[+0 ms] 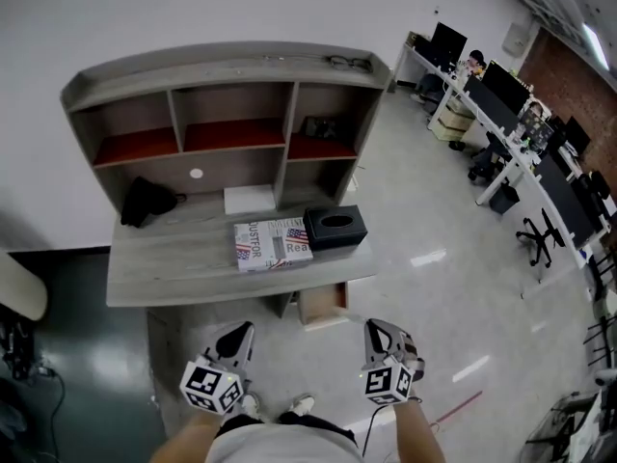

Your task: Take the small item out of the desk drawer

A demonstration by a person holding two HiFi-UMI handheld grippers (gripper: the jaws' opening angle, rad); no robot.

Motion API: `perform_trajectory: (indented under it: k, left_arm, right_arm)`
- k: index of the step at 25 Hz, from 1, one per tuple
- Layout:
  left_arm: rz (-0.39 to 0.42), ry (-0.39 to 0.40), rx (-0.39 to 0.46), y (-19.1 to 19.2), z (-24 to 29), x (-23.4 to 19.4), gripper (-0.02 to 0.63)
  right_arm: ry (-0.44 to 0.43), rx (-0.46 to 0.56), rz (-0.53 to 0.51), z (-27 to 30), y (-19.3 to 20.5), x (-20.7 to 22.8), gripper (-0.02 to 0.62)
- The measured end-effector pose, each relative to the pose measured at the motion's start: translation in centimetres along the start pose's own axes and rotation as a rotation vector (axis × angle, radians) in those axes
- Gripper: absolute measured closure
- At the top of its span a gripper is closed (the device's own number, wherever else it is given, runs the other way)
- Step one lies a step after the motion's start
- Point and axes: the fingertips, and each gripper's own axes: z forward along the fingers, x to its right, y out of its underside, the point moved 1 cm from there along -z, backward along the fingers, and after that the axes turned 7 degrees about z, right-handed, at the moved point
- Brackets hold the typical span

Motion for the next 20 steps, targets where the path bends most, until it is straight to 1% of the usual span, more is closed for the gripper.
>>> perform_trajectory:
  k: [8, 14, 20]
  left_arm:
    - [-0.007, -0.021, 0.047, -2.7, -0.6, -0.6, 0.588]
    - [-0.003, -0.038, 0.076, -4.0, -0.9, -0.9, 0.588]
    - [-0.007, -0.077, 0.092, -4.5, -2.5, -1.8, 0.588]
  right_arm:
    - [0.055, 0.079, 0.02, -3.4, -3.4, 2.9, 0.572]
    - [0.082, 0.093, 0.05, -5.6, -4.4, 4.2, 0.572]
    - [0.105, 0.118, 0.085, -7.7, -5.0, 4.3, 0.572]
